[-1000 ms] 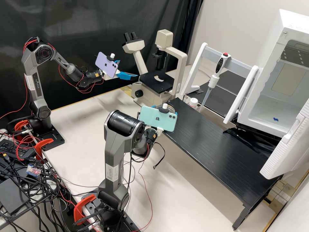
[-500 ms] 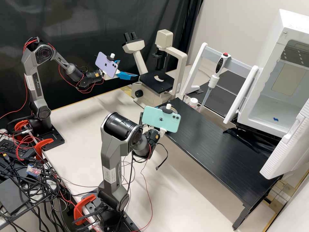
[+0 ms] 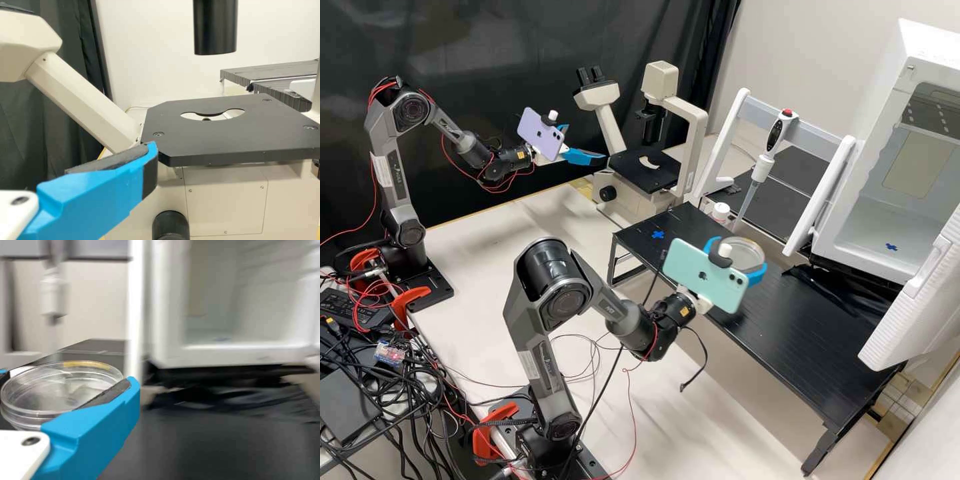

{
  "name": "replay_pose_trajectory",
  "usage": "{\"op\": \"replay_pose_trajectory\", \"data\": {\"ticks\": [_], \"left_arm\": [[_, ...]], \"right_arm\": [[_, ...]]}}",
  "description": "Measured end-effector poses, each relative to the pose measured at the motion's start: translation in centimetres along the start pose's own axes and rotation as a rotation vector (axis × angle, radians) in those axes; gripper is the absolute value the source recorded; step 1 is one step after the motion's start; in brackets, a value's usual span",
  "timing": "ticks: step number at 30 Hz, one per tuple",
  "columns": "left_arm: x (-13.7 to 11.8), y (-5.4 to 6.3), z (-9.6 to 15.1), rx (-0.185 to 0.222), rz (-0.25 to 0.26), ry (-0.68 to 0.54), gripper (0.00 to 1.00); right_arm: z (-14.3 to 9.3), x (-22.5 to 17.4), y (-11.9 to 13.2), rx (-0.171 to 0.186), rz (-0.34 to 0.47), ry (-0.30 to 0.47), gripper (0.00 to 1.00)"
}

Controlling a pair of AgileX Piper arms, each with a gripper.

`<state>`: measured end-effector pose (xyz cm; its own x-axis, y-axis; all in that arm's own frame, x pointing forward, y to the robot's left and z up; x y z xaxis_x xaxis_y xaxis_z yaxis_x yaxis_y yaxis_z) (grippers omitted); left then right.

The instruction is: Move the petri dish to the incubator

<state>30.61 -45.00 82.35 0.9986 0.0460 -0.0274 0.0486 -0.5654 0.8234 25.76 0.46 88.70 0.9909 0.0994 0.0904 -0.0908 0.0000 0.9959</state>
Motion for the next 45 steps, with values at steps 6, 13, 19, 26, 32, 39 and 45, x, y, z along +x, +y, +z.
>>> {"op": "replay_pose_trajectory", "data": {"ticks": [6, 13, 19, 26, 32, 39, 45], "left_arm": [[0.0, 0.0, 0.0, 0.000, 0.000, 0.000, 1.00], [0.0, 0.0, 0.0, 0.000, 0.000, 0.000, 1.00], [0.0, 0.0, 0.0, 0.000, 0.000, 0.000, 1.00], [0.0, 0.0, 0.0, 0.000, 0.000, 0.000, 1.00], [0.0, 0.0, 0.0, 0.000, 0.000, 0.000, 1.00], [0.0, 0.0, 0.0, 0.000, 0.000, 0.000, 1.00], [0.0, 0.0, 0.0, 0.000, 0.000, 0.000, 1.00]], "right_arm": [[1.8, 2.7, 3.4, -0.021, 0.087, -0.029, 0.00], [3.5, 7.5, 6.5, -0.026, 0.109, -0.098, 0.00], [4.6, 11.7, 7.9, 0.007, 0.090, -0.174, 0.00], [4.4, 16.2, 9.1, 0.013, 0.081, -0.203, 0.00], [3.9, 20.1, 9.8, 0.035, 0.080, -0.218, 0.00], [3.9, 24.1, 9.7, 0.006, 0.043, -0.262, 0.00], [4.4, 26.3, 9.2, -0.020, 0.040, -0.299, 0.00]]}}
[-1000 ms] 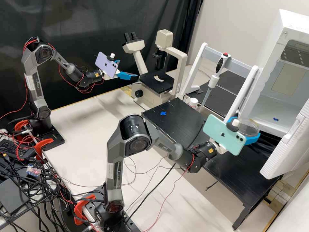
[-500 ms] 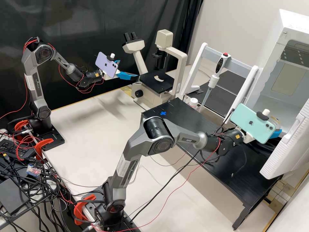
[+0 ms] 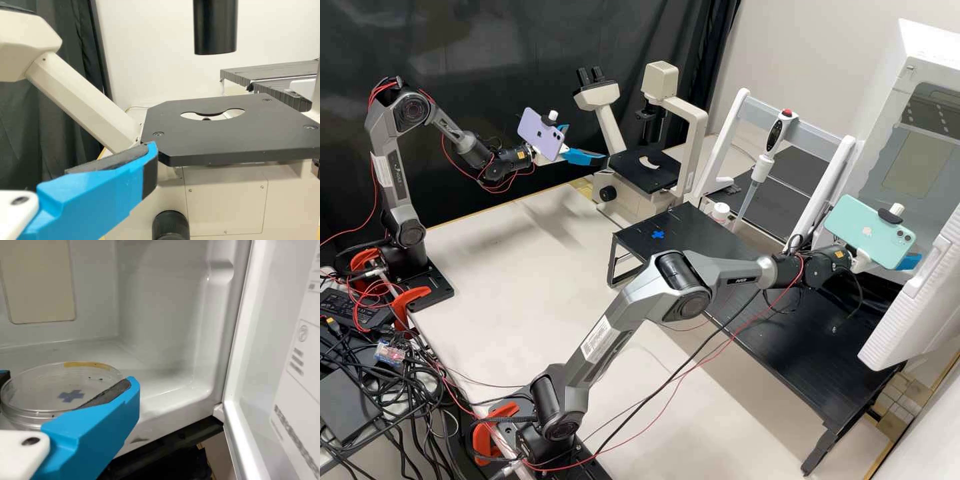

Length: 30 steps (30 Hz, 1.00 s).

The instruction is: Move the petri dish to the incubator

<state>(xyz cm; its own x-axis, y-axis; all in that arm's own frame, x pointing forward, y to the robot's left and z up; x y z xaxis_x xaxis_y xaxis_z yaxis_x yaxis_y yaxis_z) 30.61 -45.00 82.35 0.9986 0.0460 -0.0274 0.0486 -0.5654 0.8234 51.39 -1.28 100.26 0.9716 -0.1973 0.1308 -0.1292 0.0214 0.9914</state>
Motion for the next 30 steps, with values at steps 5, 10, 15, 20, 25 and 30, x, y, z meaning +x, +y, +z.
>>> {"op": "replay_pose_trajectory", "data": {"ticks": [5, 10, 15, 20, 25, 30], "left_arm": [[0.0, 0.0, 0.0, 0.000, 0.000, 0.000, 1.00], [0.0, 0.0, 0.0, 0.000, 0.000, 0.000, 1.00], [0.0, 0.0, 0.0, 0.000, 0.000, 0.000, 1.00], [0.0, 0.0, 0.0, 0.000, 0.000, 0.000, 1.00], [0.0, 0.0, 0.0, 0.000, 0.000, 0.000, 1.00], [0.0, 0.0, 0.0, 0.000, 0.000, 0.000, 1.00]], "right_arm": [[0.1, 1.1, -0.6, -0.002, -0.004, -0.027, 0.00], [0.1, 1.9, -1.3, -0.005, -0.009, -0.030, 0.00], [-0.1, 2.7, -1.7, -0.009, -0.002, -0.025, 0.00], [-0.4, 3.4, -2.2, 0.001, 0.001, -0.022, 0.00], [-0.9, 4.1, -2.8, 0.033, 0.003, -0.028, 0.00], [-0.9, 4.8, -3.2, 0.037, 0.001, -0.028, 1.00]]}}
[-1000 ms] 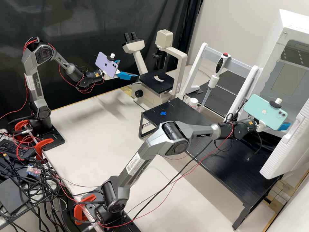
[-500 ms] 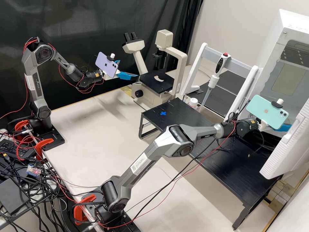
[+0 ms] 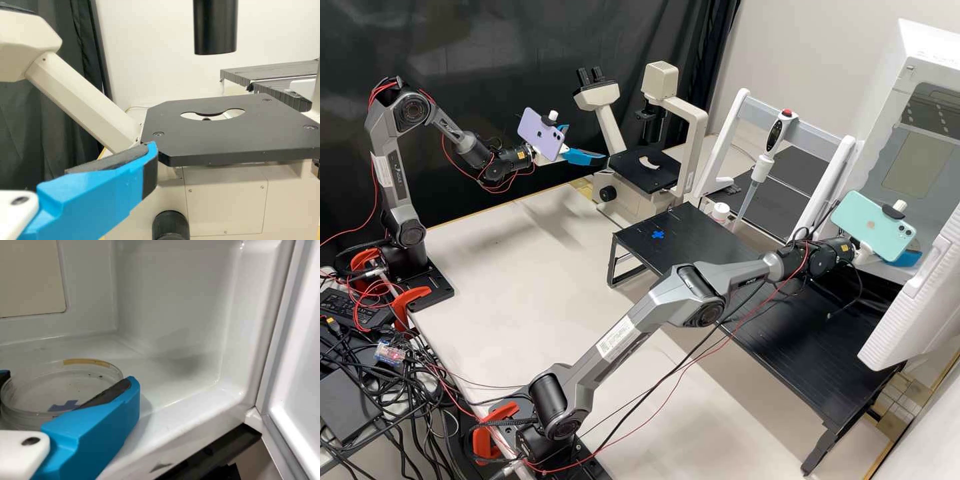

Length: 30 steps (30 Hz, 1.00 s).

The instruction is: Move the petri dish to the incubator

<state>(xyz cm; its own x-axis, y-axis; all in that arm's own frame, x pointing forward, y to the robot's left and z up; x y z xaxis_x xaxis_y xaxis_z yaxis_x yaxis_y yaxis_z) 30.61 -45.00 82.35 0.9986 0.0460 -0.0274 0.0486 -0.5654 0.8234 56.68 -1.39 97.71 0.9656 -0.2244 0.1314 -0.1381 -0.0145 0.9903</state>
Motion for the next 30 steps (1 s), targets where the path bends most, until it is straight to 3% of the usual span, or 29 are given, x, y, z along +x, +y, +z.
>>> {"op": "replay_pose_trajectory", "data": {"ticks": [1, 2, 5, 16, 25, 30], "left_arm": [[0.0, 0.0, 0.0, 0.000, 0.000, 0.000, 1.00], [0.0, 0.0, 0.0, 0.000, 0.000, 0.000, 1.00], [0.0, 0.0, 0.0, 0.000, 0.000, 0.000, 1.00], [0.0, 0.0, 0.0, 0.000, 0.000, 0.000, 1.00], [0.0, 0.0, 0.0, 0.000, 0.000, 0.000, 1.00], [0.0, 0.0, 0.0, 0.000, 0.000, 0.000, 1.00]], "right_arm": [[-0.1, 0.2, 0.0, 0.014, -0.001, 0.002, 1.00], [0.0, 0.2, 0.0, -0.007, -0.007, -0.003, 1.00], [0.0, 0.6, 0.1, 0.008, -0.033, -0.014, 1.00], [0.3, 1.2, -0.3, 0.003, -0.055, -0.016, 1.00], [1.4, 0.6, -0.7, -0.048, -0.053, -0.028, 1.00], [1.6, -1.1, 0.0, -0.044, -0.038, -0.049, 1.00]]}}
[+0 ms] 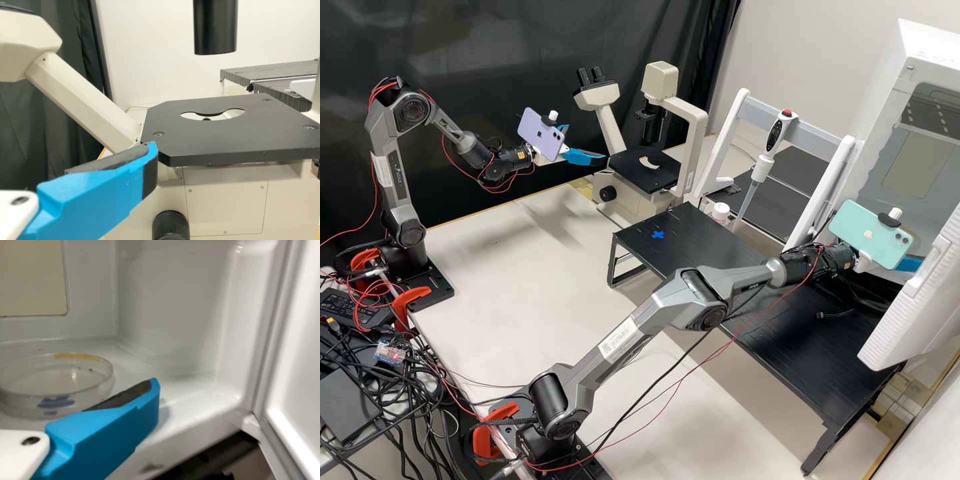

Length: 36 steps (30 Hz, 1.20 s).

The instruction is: Move the petri dish to the incubator

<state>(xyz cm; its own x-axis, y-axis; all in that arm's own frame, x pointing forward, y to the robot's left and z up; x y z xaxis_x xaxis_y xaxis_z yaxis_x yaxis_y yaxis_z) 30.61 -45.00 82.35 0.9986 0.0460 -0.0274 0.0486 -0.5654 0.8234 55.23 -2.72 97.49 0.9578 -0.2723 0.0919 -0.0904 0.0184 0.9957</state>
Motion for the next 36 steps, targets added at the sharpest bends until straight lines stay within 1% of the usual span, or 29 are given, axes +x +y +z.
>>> {"op": "replay_pose_trajectory", "data": {"ticks": [2, 3, 5, 7, 8, 9, 10, 11, 13, 14, 17, 18, 19, 21, 22, 23, 25, 26, 28, 31, 32, 34, 36], "left_arm": [[0.0, 0.0, 0.0, 0.000, 0.000, 0.000, 1.00], [0.0, 0.0, 0.0, 0.000, 0.000, 0.000, 1.00], [0.0, 0.0, 0.0, 0.000, 0.000, 0.000, 1.00], [0.0, 0.0, 0.0, 0.000, 0.000, 0.000, 1.00], [0.0, 0.0, 0.0, 0.000, 0.000, 0.000, 1.00], [0.0, 0.0, 0.0, 0.000, 0.000, 0.000, 1.00], [0.0, 0.0, 0.0, 0.000, 0.000, 0.000, 1.00], [0.0, 0.0, 0.0, 0.000, 0.000, 0.000, 1.00], [0.0, 0.0, 0.0, 0.000, 0.000, 0.000, 1.00], [0.0, 0.0, 0.0, 0.000, 0.000, 0.000, 1.00], [0.0, 0.0, 0.0, 0.000, 0.000, 0.000, 1.00], [0.0, 0.0, 0.0, 0.000, 0.000, 0.000, 1.00], [0.0, 0.0, 0.0, 0.000, 0.000, 0.000, 1.00], [0.0, 0.0, 0.0, 0.000, 0.000, 0.000, 1.00], [0.0, 0.0, 0.0, 0.000, 0.000, 0.000, 1.00], [0.0, 0.0, 0.0, 0.000, 0.000, 0.000, 1.00], [0.0, 0.0, 0.0, 0.000, 0.000, 0.000, 1.00], [0.0, 0.0, 0.0, 0.000, 0.000, 0.000, 1.00], [0.0, 0.0, 0.0, 0.000, 0.000, 0.000, 1.00], [0.0, 0.0, 0.0, 0.000, 0.000, 0.000, 1.00], [0.0, 0.0, 0.0, 0.000, 0.000, 0.000, 1.00], [0.0, 0.0, 0.0, 0.000, 0.000, 0.000, 1.00], [0.0, 0.0, 0.0, 0.000, 0.000, 0.000, 1.00]], "right_arm": [[0.3, -1.2, 0.3, 0.003, 0.011, -0.020, 1.00], [0.4, -2.1, 0.5, -0.002, 0.016, -0.029, 1.00], [0.4, -3.0, 0.8, 0.001, 0.035, -0.027, 1.00], [0.6, -4.6, 1.4, 0.010, 0.065, -0.008, 1.00], [0.6, -5.0, 1.5, -0.004, 0.069, -0.001, 1.00], [0.8, -5.5, 1.7, 0.001, 0.075, 0.008, 1.00], [0.9, -6.5, 1.6, -0.012, 0.080, 0.026, 1.00], [1.3, -7.3, 1.6, 0.000, 0.083, 0.033, 1.00], [1.8, -9.9, 1.3, 0.000, 0.077, 0.054, 1.00], [2.0, -10.6, 1.3, 0.002, 0.079, 0.060, 1.00], [2.1, -13.9, 1.2, 0.024, 0.101, 0.113, 1.00], [2.1, -15.3, 1.3, 0.038, 0.119, 0.147, 1.00], [2.0, -16.7, 1.1, 0.041, 0.123, 0.170, 1.00], [1.6, -19.6, 0.7, 0.059, 0.147, 0.244, 1.00], [1.5, -21.3, 0.4, 0.058, 0.158, 0.285, 1.00], [1.5, -22.2, 0.2, 0.061, 0.156, 0.297, 1.00], [1.4, -25.5, -0.6, 0.064, 0.173, 0.368, 1.00], [1.4, -26.4, -1.0, 0.063, 0.172, 0.384, 1.00], [1.4, -29.8, -2.4, 0.074, 0.166, 0.432, 1.00], [1.0, -32.9, -4.5, 0.086, 0.160, 0.475, 1.00], [0.7, -34.0, -5.4, 0.078, 0.161, 0.502, 1.00], [0.7, -35.7, -6.7, 0.080, 0.163, 0.526, 1.00], [0.7, -37.2, -7.9, 0.078, 0.148, 0.553, 1.00]]}}
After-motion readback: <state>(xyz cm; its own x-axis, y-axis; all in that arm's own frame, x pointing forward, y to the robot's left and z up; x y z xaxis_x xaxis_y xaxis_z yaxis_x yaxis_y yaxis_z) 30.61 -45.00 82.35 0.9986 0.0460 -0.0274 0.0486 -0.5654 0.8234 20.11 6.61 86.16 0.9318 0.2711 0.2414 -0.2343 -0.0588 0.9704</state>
